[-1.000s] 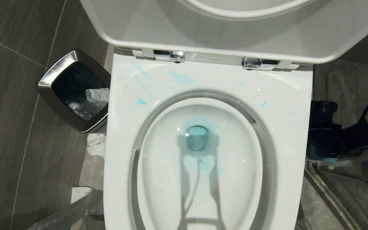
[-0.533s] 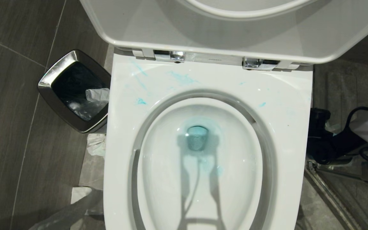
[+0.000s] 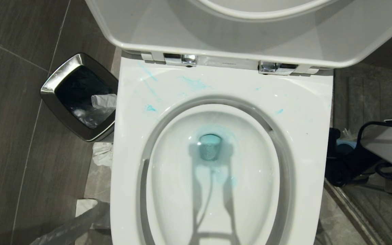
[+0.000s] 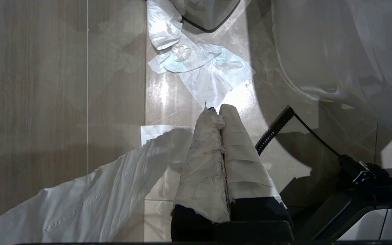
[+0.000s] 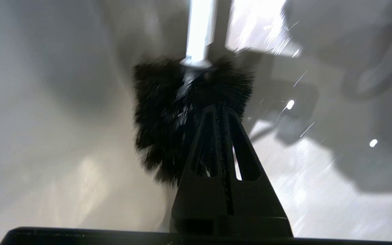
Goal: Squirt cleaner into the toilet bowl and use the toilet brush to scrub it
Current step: Scrub the toilet bowl
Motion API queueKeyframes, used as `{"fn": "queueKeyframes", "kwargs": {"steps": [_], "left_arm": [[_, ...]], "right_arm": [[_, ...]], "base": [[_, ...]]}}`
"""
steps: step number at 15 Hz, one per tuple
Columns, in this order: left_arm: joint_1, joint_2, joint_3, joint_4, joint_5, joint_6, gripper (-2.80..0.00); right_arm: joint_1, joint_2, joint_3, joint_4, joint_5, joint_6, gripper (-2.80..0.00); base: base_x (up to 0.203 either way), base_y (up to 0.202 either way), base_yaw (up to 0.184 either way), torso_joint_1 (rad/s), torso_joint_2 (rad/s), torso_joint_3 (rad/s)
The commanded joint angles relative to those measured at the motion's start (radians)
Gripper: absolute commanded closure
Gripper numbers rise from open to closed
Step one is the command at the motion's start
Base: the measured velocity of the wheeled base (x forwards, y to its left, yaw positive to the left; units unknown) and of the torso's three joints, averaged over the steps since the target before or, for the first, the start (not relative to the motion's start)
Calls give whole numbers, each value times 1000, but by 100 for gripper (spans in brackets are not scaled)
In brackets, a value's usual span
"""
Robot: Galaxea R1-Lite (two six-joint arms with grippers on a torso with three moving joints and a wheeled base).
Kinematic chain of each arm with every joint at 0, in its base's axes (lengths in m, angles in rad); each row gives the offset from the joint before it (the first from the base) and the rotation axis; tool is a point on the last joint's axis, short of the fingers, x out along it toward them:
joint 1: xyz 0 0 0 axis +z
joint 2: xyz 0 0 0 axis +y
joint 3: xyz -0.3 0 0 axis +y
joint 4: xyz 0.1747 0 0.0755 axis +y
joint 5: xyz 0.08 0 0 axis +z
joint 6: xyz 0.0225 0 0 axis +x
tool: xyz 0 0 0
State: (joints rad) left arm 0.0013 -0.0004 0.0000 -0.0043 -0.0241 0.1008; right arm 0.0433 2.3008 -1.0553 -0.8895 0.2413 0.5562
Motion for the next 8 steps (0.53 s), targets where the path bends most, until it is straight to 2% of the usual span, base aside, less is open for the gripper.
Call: {"fn": "queueKeyframes", "kwargs": {"steps": [1,5,8], "left_arm": [[0,0,8,0,0,-1,0],[0,0,8,0,0,0,0],[0,0,8,0,0,0,0]], "right_arm": [[29,-24,83,-30,13,3,0],[109,-58,304,-257,63,13,0],[68,-99,315,-270,56,14,0]], "base": [[0,0,0,0,0,0],[0,0,0,0,0,0],[0,0,0,0,0,0]]}}
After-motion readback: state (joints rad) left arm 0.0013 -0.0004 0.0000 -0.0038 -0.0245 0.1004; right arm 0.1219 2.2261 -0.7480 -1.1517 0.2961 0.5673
